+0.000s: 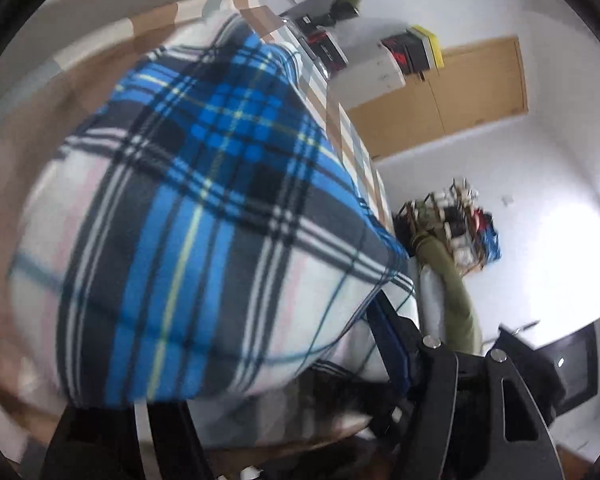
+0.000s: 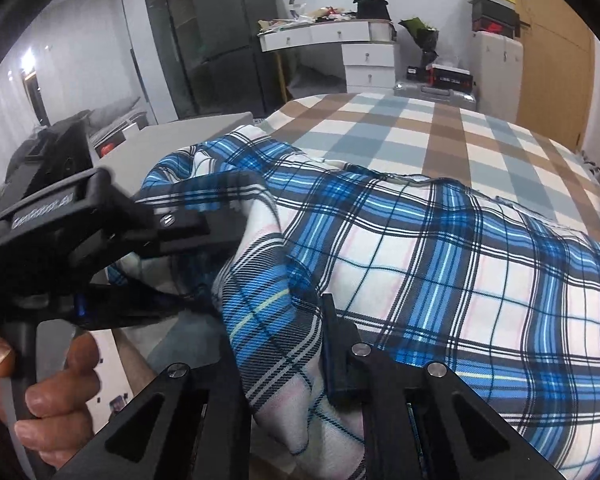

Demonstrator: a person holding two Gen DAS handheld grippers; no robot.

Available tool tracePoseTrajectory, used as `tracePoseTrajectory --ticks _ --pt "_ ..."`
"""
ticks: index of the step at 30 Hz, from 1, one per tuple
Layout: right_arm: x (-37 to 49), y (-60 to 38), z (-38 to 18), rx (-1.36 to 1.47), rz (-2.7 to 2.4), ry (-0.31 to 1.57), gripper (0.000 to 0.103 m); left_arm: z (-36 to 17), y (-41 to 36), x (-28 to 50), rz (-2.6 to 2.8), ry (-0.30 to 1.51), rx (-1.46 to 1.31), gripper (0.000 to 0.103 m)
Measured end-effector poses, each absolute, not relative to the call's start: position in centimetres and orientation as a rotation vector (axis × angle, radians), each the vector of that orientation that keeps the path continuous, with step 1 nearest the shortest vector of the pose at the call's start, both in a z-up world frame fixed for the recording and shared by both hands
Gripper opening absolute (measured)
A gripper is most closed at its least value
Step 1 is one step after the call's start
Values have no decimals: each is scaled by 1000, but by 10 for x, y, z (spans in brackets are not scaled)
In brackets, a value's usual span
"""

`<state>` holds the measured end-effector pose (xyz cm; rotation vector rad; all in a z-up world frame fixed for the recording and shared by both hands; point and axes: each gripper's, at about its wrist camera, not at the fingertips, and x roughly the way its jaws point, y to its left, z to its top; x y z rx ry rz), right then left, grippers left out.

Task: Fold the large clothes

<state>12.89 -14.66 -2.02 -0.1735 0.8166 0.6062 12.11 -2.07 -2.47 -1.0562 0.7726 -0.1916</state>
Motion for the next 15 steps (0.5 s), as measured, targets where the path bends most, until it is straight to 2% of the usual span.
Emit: tracePoseTrajectory --ticks 8,15 --pt "126 -144 -22 -192 597 821 13 -7 46 67 40 644 -998 63" --pt "126 -143 -26 -203 588 831 14 -2 26 62 -120 700 -942 63"
